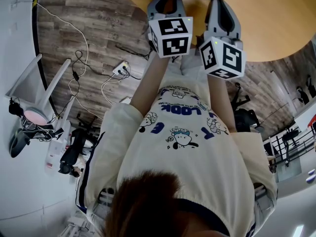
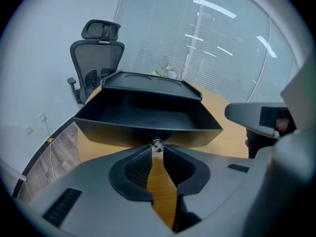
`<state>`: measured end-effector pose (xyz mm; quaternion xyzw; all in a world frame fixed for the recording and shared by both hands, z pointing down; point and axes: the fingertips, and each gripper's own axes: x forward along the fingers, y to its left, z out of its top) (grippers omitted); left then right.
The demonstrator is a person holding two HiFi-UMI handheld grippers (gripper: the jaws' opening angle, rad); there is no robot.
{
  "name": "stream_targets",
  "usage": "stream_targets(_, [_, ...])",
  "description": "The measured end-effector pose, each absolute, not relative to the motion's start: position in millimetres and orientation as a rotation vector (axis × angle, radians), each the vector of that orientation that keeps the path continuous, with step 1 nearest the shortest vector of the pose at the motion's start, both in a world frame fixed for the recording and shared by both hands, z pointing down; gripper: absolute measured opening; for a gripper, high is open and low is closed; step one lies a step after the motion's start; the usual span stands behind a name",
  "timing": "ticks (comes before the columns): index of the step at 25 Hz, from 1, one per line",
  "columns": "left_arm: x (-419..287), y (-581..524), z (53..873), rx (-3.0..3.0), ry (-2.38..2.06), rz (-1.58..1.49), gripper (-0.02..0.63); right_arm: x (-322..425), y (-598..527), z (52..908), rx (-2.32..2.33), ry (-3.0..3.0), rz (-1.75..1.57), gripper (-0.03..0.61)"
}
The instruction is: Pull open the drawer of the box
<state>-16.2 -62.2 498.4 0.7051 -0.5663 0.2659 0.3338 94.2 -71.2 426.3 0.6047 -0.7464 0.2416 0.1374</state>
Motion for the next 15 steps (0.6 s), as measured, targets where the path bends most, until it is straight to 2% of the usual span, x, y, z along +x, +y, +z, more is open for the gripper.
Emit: stream_targets(15, [-17.3,-54.5,500.6,1.839,-1.474,0.681,0.077,92.1,-63.5,430.3,1.752,-2.158,0.734,0.038])
